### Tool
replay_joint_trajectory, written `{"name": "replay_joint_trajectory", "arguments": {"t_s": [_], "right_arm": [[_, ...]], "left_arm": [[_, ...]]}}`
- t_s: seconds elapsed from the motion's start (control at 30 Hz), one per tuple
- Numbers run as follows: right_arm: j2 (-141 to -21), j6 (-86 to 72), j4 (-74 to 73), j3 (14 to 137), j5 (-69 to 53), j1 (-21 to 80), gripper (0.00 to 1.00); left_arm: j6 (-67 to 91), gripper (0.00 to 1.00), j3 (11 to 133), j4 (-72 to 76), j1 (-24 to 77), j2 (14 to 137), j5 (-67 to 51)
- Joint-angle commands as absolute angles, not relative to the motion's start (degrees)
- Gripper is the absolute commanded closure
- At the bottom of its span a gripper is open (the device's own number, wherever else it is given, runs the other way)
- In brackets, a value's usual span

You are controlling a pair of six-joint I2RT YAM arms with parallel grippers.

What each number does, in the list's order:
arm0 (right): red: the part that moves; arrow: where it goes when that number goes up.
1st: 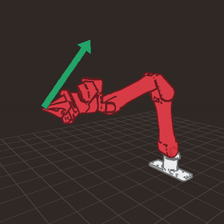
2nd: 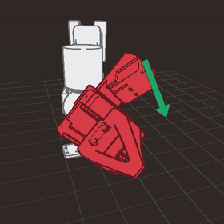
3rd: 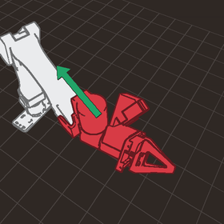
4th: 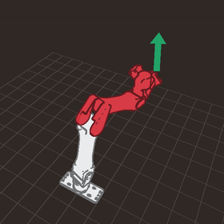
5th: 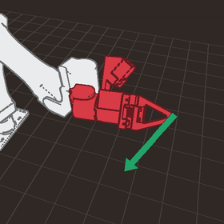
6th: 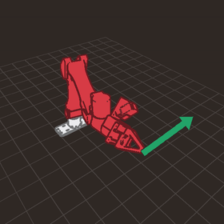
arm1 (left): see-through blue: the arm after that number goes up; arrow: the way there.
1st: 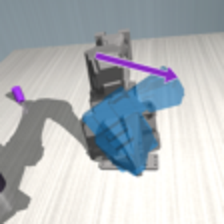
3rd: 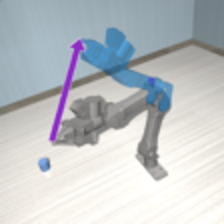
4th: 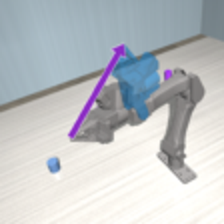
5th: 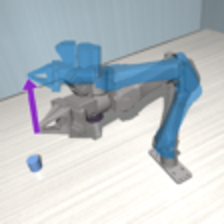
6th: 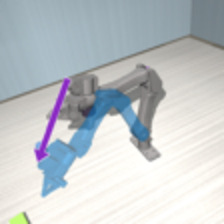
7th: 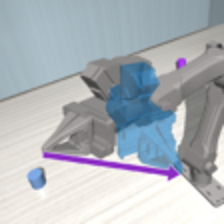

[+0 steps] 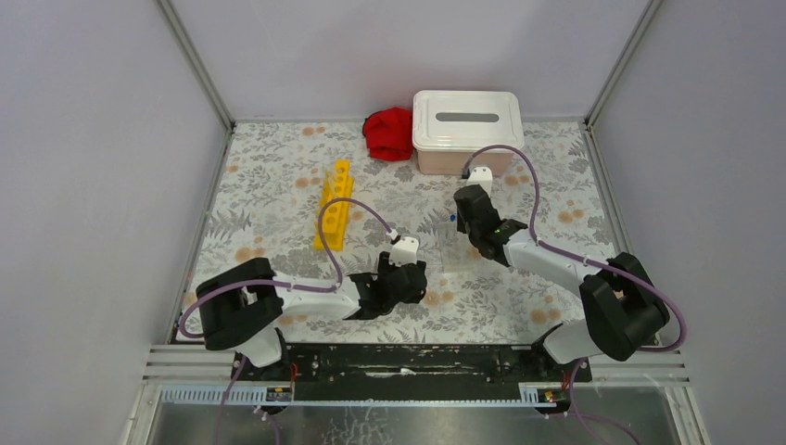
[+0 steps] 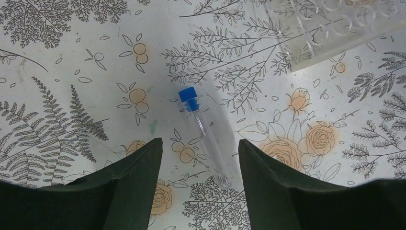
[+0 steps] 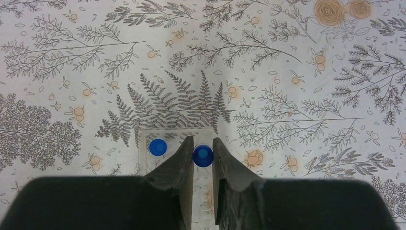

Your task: Organize the chemistry lab equipment

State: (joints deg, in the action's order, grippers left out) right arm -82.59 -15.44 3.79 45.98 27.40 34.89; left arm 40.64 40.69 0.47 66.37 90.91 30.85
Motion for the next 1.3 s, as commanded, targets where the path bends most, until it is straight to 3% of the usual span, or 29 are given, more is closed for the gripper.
{"name": "replay_joint_trajectory", "arguments": {"t_s": [0.0,1.27], "right_arm": [[-82.30,-16.08,5.36,45.31,29.00,34.36,1.00],[-80.28,-17.85,4.02,42.41,27.84,34.23,1.00]], "left_arm": [[41.39,0.34,40.67,3.00,66.09,91.58,31.14],[42.36,0.35,40.79,2.99,65.92,92.88,31.30]]}}
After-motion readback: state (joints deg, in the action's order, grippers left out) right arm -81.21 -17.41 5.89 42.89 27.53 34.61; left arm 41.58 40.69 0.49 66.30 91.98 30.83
